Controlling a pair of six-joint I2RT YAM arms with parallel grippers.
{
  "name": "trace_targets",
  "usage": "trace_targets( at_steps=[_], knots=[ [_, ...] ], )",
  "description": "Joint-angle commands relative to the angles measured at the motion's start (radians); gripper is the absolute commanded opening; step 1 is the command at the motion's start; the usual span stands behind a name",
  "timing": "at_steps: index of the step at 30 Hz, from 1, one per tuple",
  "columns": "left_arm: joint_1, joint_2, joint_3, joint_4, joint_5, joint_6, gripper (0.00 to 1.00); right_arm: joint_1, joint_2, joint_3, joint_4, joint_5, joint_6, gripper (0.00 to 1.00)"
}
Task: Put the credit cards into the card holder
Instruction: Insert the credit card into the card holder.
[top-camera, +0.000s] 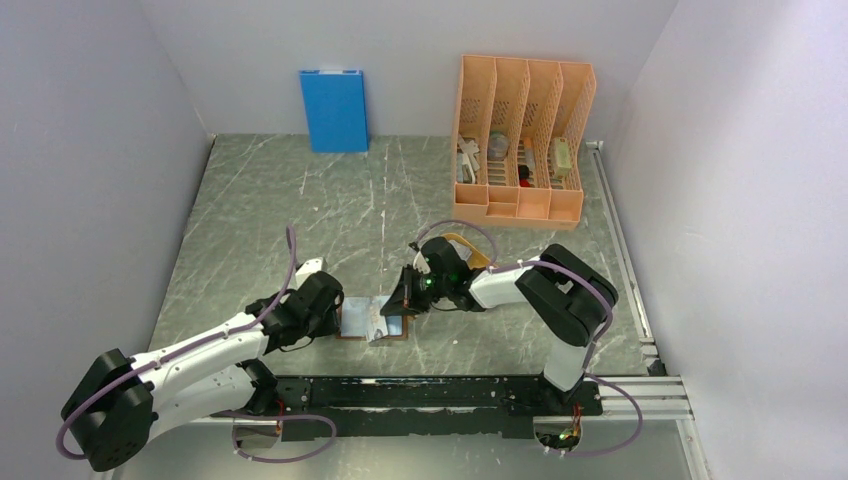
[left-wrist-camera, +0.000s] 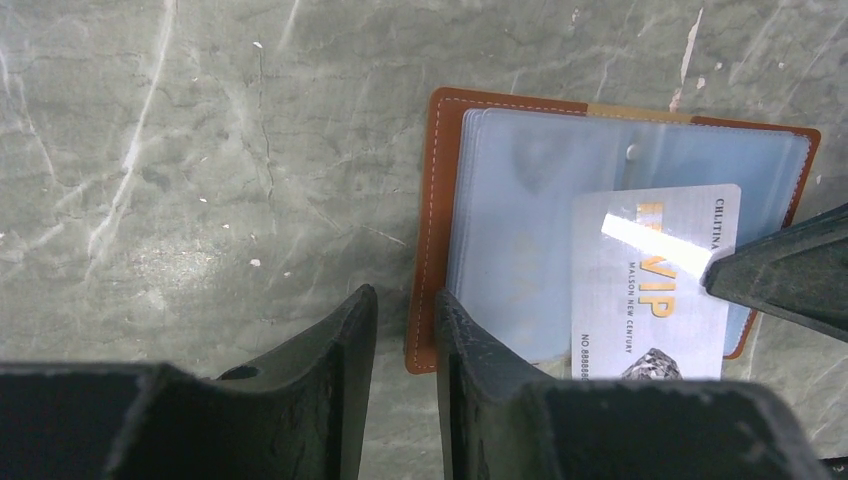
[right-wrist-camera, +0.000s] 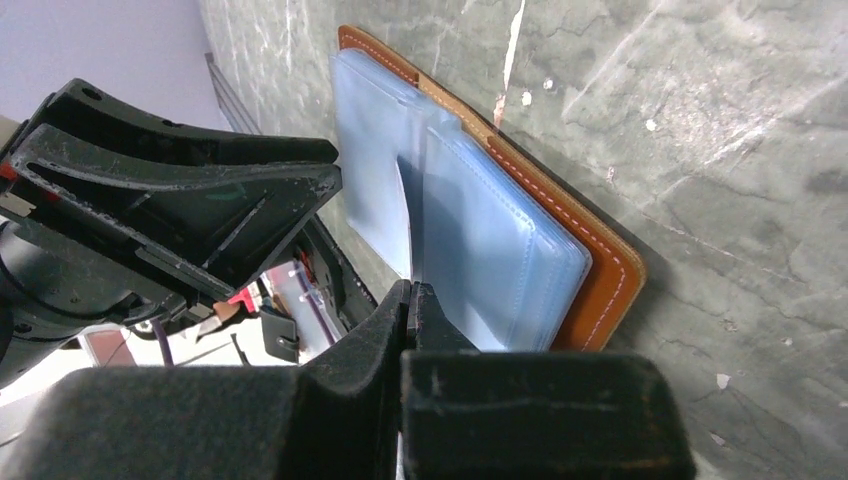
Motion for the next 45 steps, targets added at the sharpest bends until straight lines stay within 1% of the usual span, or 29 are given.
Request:
trace_targets(
  at_steps=[1, 14, 26, 37, 41, 45],
  knots=[
    [0.007, -0.002, -0.010, 0.028, 0.016, -0.003, 0.33, 0.003, 0.017, 0.020, 0.020, 0.045, 0.004, 0.00],
    [0.008, 0.000, -0.013, 0.035, 0.026, -0.004, 0.30, 0.003, 0.028, 0.013, 0.030, 0.100, 0.023, 0.00],
    [0.007, 0.004, -0.029, 0.051, 0.041, -0.011, 0.31, 0.017, 0.035, 0.007, 0.026, 0.135, 0.063, 0.00],
    [0.007, -0.010, -0.050, 0.064, 0.063, -0.020, 0.29, 0.040, 0.019, -0.040, 0.049, 0.226, 0.133, 0.00],
    [0.008, -0.016, -0.052, 0.059, 0.060, -0.021, 0.30, 0.040, -0.027, -0.061, 0.023, 0.283, 0.130, 0.00],
    [0.007, -0.017, -0.051, 0.057, 0.059, -0.023, 0.29, 0.039, -0.047, -0.041, -0.034, 0.308, 0.093, 0.00]
  ],
)
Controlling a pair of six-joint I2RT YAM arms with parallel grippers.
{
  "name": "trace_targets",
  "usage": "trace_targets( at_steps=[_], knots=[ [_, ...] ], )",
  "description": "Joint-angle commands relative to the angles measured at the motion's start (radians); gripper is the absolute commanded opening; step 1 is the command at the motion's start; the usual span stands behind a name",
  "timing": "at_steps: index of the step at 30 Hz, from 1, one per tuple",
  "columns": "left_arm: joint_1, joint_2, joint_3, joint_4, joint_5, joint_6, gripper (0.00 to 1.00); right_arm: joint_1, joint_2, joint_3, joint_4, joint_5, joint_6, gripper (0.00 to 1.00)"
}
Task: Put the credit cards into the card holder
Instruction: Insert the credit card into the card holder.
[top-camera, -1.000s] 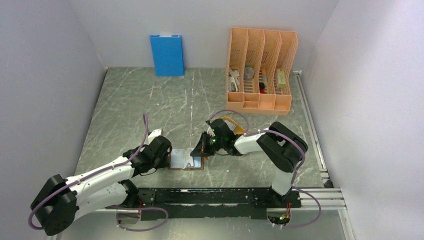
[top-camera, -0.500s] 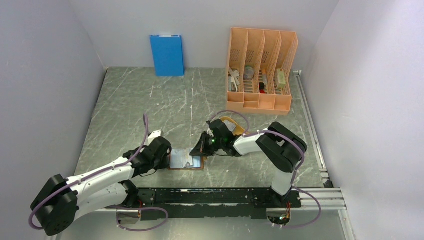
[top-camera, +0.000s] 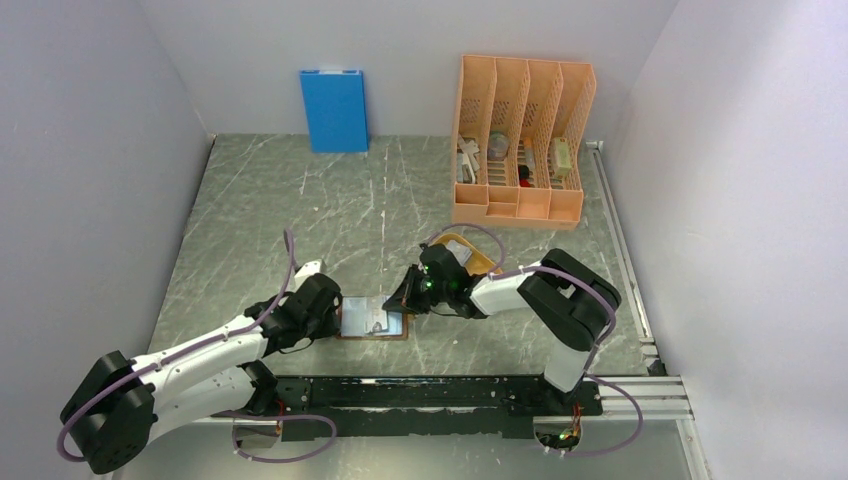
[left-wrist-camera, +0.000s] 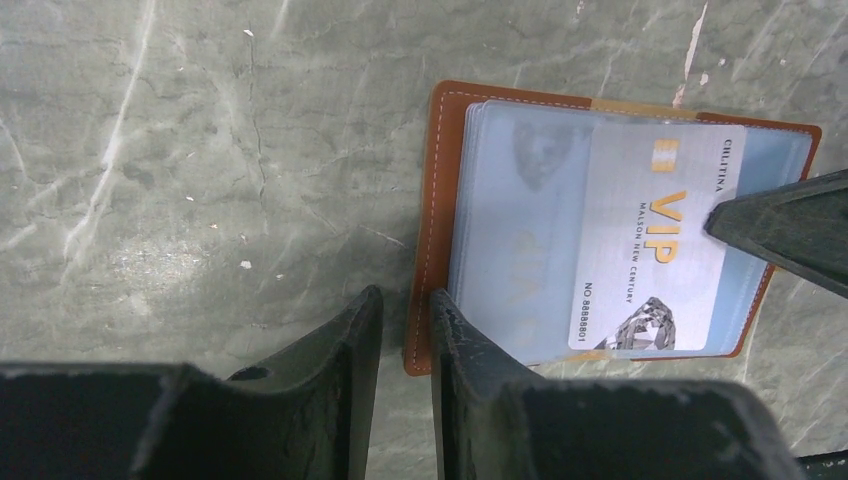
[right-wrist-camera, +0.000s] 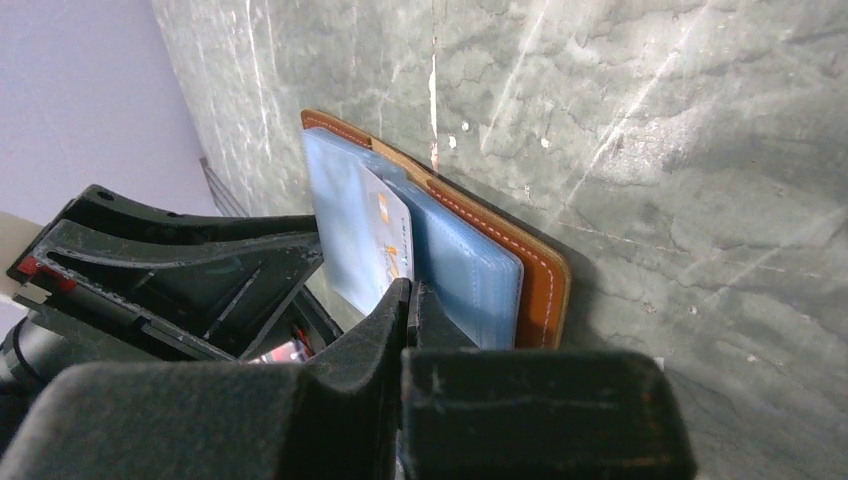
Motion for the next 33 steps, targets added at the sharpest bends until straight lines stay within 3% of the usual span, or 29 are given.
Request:
trace_targets(
  at_steps=[1, 33],
  knots=[
    [0.004, -0.007, -0.014, 0.014, 0.031, -0.014, 0.30, 0.003, -0.029, 0.005, -0.074, 0.080, -0.036, 0.00],
    [0.003, -0.021, -0.033, 0.038, 0.076, -0.015, 0.24, 0.065, -0.006, 0.056, -0.084, 0.109, -0.023, 0.00]
  ],
)
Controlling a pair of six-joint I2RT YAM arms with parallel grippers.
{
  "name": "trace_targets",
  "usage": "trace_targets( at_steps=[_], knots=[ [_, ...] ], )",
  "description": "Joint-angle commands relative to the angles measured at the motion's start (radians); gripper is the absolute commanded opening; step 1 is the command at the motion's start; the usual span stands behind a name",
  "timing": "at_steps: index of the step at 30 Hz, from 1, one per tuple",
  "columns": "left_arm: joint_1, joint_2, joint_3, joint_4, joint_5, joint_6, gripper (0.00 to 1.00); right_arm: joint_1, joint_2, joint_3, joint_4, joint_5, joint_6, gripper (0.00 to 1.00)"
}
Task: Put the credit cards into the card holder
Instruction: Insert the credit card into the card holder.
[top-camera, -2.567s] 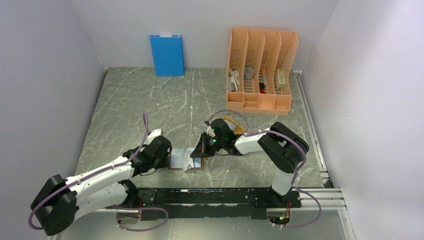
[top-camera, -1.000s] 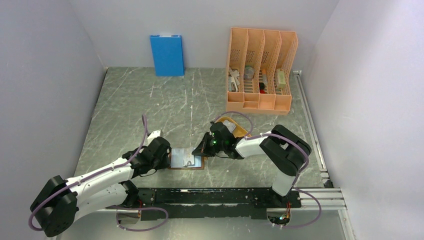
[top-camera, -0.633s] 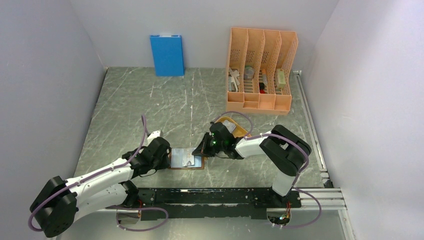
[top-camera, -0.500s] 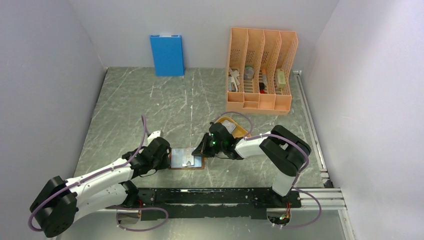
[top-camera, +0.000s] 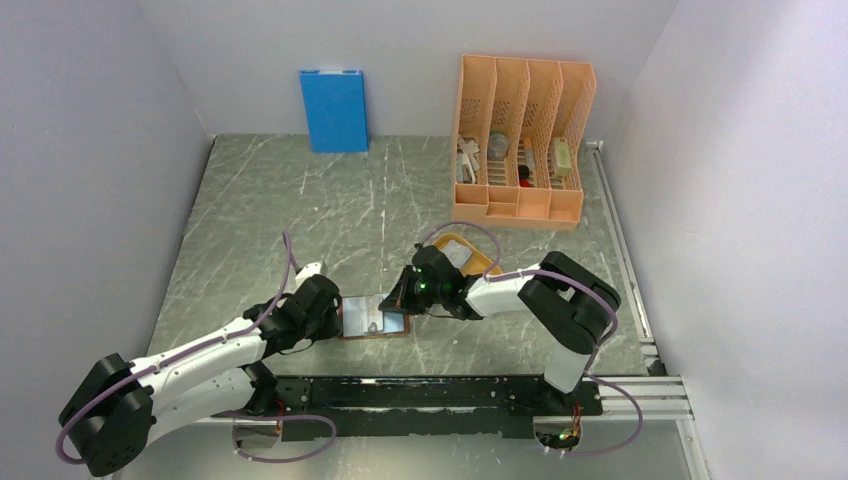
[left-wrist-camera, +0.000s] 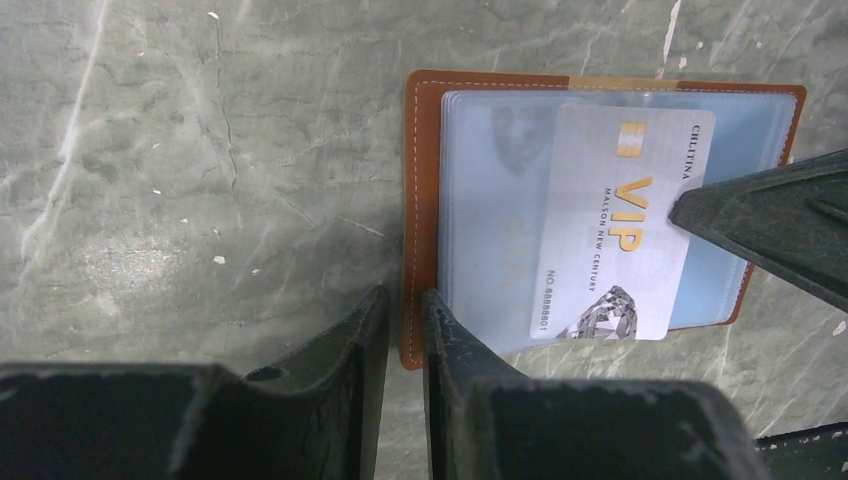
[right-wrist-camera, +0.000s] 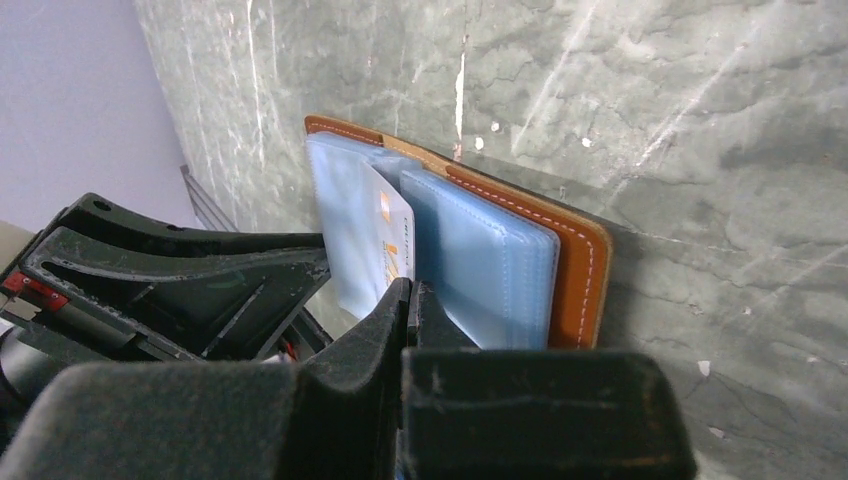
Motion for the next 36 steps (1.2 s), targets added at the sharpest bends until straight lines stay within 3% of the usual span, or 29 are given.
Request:
trace_targets(
  at_steps=[1, 32, 36],
  knots=[
    [0.003, -0.008, -0.016, 0.012, 0.036, -0.005, 0.24, 0.020, 0.016, 0.029, -0.033, 0.027, -0.006, 0.00],
    [0.003, 0.024, 0.008, 0.021, 0.023, 0.000, 0.23, 0.070, 0.075, 0.097, -0.030, -0.041, -0.010, 0.00],
    [0.003, 0.008, 0.009, 0.009, 0.010, 0.000, 0.23, 0.068, 0.061, 0.095, -0.046, -0.042, -0.007, 0.13]
  ],
)
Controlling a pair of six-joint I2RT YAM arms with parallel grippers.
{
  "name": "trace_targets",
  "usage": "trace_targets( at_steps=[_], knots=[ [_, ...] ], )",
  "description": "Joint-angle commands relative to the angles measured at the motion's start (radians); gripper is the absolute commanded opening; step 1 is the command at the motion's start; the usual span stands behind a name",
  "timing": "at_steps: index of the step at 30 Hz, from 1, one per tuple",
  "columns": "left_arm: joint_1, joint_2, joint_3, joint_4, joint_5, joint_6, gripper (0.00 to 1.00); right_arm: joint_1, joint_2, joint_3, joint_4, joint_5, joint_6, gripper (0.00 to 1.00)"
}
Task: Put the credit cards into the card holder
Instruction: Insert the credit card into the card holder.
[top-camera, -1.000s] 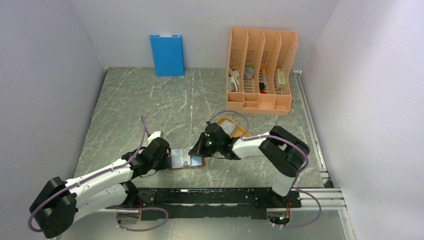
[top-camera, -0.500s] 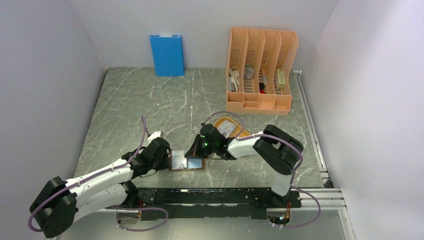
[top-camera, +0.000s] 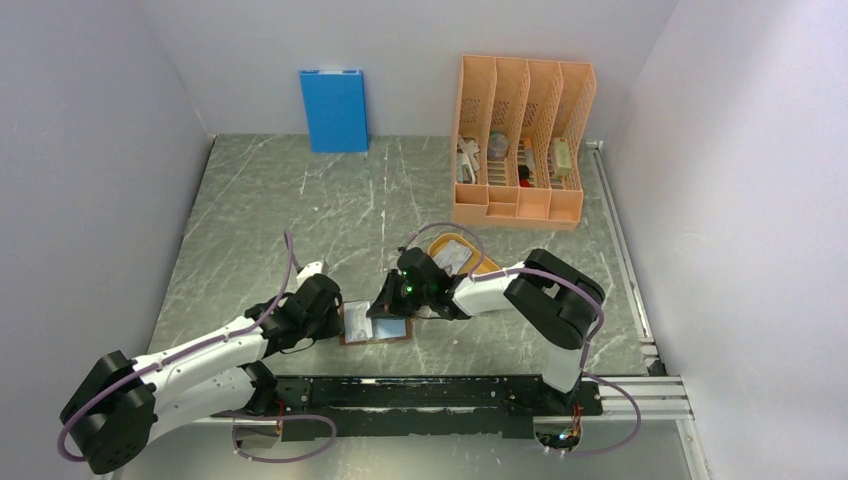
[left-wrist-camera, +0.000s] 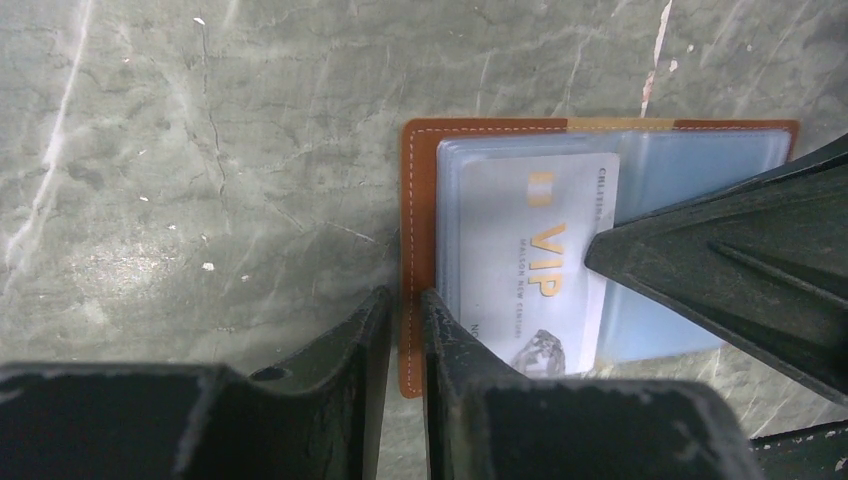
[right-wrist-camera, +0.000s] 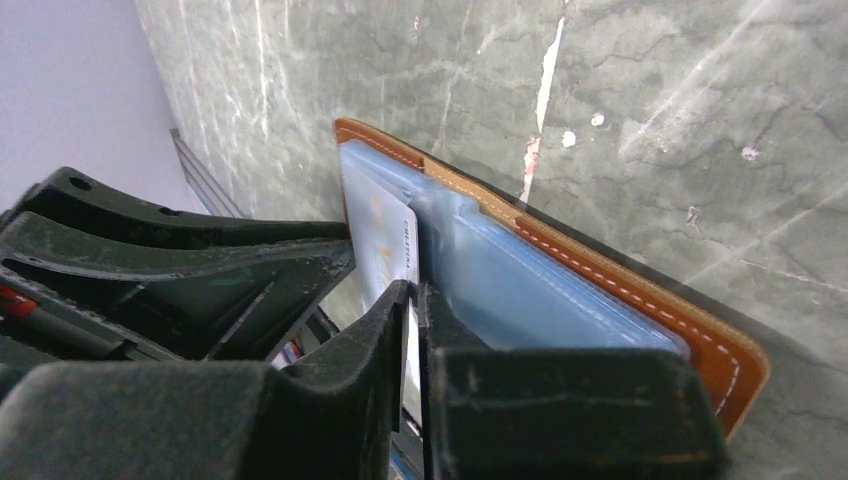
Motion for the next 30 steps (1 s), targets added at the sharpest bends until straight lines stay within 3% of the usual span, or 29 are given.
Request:
trace_targets(
  at_steps=[1, 8, 21, 25, 30],
  knots=[
    [0.003, -0.010, 0.007, -0.011, 0.004, -0.001, 0.23, 0.009, -0.015, 0.006, -0.033, -0.009, -0.003, 0.17],
    [0.004, -0.005, 0.002, -0.008, 0.011, -0.001, 0.23, 0.009, -0.010, 0.007, -0.030, -0.017, -0.001, 0.34],
    [0.004, -0.007, 0.022, -0.020, -0.011, 0.002, 0.23, 0.008, -0.018, 0.004, 0.025, -0.065, 0.010, 0.34],
    [0.005, -0.034, 0.082, -0.108, -0.074, -0.003, 0.34, -0.009, -0.118, 0.009, -0.106, -0.010, -0.050, 0.36],
    [0.003, -0.100, 0.167, -0.206, -0.114, -0.010, 0.63, -0.033, -0.325, 0.054, -0.414, 0.160, -0.195, 0.48]
  ],
)
